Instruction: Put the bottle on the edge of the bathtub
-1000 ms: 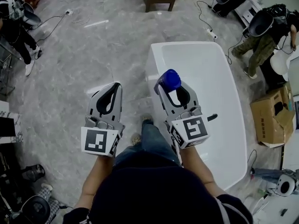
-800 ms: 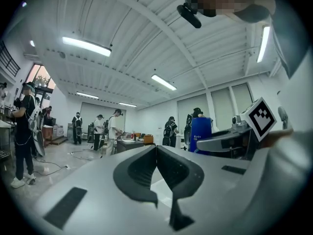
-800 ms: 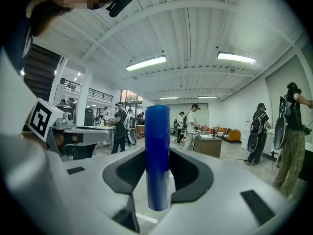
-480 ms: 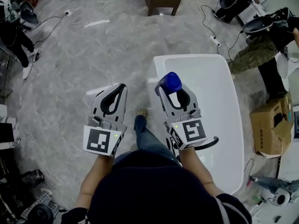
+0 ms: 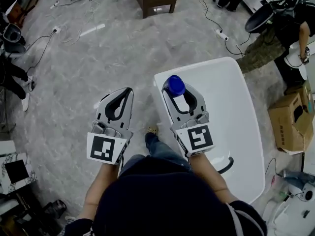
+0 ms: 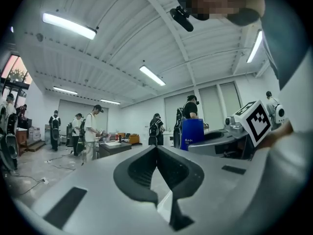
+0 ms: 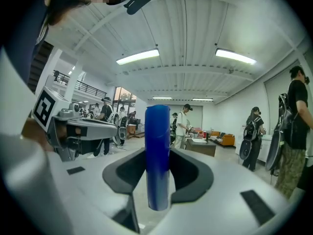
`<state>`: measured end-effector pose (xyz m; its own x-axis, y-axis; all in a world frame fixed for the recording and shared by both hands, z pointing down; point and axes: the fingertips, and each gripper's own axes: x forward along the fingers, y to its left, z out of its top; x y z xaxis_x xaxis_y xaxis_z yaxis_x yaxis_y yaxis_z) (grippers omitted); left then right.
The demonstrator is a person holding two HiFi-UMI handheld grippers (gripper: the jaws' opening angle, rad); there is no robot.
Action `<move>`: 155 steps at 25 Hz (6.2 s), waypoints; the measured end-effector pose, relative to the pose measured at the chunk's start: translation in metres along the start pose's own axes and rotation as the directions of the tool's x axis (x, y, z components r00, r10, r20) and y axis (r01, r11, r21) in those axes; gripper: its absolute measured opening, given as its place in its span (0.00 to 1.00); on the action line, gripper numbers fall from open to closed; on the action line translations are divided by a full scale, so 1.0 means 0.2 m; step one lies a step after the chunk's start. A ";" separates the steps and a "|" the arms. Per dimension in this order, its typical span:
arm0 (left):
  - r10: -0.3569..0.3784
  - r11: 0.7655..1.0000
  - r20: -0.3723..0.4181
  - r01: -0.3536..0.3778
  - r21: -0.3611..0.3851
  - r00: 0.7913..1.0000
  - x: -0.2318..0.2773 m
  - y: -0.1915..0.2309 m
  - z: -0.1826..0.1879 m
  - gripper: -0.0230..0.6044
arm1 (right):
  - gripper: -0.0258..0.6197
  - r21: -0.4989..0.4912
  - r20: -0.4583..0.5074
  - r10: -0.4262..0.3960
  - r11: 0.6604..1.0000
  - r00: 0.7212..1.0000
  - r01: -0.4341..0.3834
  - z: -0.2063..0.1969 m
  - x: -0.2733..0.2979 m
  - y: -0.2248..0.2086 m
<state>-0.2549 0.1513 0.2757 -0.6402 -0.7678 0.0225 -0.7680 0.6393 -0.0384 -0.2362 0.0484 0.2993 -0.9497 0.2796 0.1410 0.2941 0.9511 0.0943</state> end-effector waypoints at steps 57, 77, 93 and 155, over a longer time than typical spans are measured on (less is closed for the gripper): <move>-0.925 0.273 -0.314 0.949 -0.159 0.214 1.00 -0.92 -1.17 0.08 | 0.29 0.263 -0.530 -0.716 0.371 0.455 0.891 -1.59 -0.30 -0.56; -0.894 0.295 -0.401 0.936 -0.191 0.200 0.98 -0.94 -1.44 0.08 | 0.29 0.285 -0.630 -0.597 0.417 0.497 0.863 -2.05 -0.22 -0.51; -0.894 0.281 -0.415 0.935 -0.217 0.172 0.94 -0.95 -1.48 0.08 | 0.29 0.210 -0.625 -0.575 0.528 0.528 0.823 -2.14 -0.18 -0.40; -0.895 0.440 0.122 0.893 0.096 0.428 0.94 -1.03 0.54 0.08 | 0.08 0.053 -0.076 -0.985 0.150 0.153 0.987 0.26 -1.16 -0.72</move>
<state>-0.2161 -0.1293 0.1793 0.4153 -0.9063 -0.0781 -0.9082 -0.4082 -0.0928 -0.0643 -0.1460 0.2009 -0.4273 -0.9041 0.0035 -0.8993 0.4254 0.1013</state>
